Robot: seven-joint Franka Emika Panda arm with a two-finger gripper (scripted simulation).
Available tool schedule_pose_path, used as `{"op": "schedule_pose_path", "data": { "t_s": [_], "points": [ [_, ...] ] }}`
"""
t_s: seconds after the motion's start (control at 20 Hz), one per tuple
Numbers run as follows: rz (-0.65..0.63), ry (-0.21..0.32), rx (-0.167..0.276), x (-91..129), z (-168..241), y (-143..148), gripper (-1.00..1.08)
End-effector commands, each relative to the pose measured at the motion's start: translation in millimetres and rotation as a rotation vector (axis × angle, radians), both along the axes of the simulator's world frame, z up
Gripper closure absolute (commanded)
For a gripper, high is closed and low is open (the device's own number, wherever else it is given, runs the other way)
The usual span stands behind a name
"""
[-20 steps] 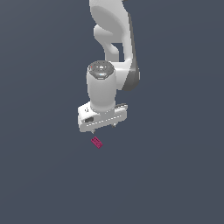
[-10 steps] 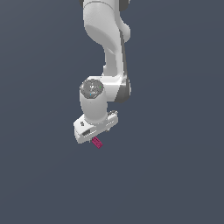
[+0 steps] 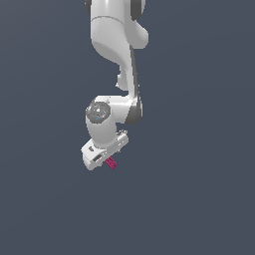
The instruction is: Pick up the object and move it to a goal position.
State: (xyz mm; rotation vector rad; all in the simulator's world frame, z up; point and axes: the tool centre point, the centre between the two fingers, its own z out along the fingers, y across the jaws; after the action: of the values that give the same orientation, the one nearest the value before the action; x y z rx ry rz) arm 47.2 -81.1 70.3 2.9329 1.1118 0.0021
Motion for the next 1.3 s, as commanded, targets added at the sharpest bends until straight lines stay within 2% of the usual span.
{"op": "schedule_pose_path", "data": {
  "t_s": [0.0,0.45,0.9,1.2,1.25],
  "points": [
    [0.021,0.002,0.002,0,-5,-2,-0.92],
    [0.03,0.003,0.004,0,-11,-4,-0.92],
    [0.034,0.003,0.004,-1,-50,-4,-0.92],
    [0.034,0.003,0.004,0,-58,-4,-0.92],
    [0.034,0.003,0.004,0,-58,-4,1.08]
  ]
}}
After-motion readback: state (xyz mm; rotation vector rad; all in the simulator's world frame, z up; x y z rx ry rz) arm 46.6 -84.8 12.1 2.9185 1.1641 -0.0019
